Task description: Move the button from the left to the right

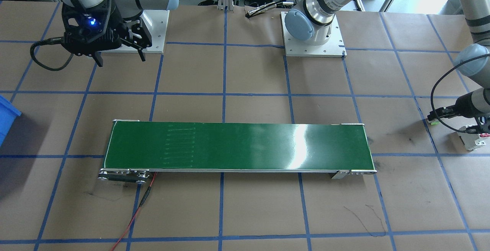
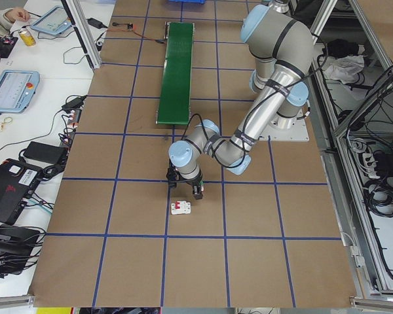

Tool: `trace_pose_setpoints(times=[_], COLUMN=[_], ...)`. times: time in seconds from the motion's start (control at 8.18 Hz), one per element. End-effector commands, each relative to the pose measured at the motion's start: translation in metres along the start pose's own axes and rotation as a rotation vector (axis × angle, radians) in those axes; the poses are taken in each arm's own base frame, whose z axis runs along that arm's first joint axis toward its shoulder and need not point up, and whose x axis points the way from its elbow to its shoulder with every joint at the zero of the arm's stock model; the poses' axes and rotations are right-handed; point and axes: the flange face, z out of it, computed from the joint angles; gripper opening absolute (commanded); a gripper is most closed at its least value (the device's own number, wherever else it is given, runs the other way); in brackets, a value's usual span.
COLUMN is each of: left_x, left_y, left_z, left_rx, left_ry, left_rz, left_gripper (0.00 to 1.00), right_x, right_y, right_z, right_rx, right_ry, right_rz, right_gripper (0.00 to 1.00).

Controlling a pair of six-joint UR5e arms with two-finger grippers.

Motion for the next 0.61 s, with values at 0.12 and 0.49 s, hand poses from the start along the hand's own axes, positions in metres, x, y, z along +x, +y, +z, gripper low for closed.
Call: trace_pose_setpoints(times=[0.12,0.49], left_x=[-0.001,0.006], left_y=[0.001,0.017], left_z=[-0.003,-0.050], left_rx=[0.000,0.007], left_ry=[-0.006,-0.027], left_rz=[0.000,0.010], left_gripper=[0.00,0.00], right_x=[0.000,0.000], right_y=[0.000,0.000], right_z=[0.000,0.000], right_rx=[0.001,0.001], right_ry=[0.001,0.001], right_rz=[-0.001,0.001], right_gripper=[1.00,1.00])
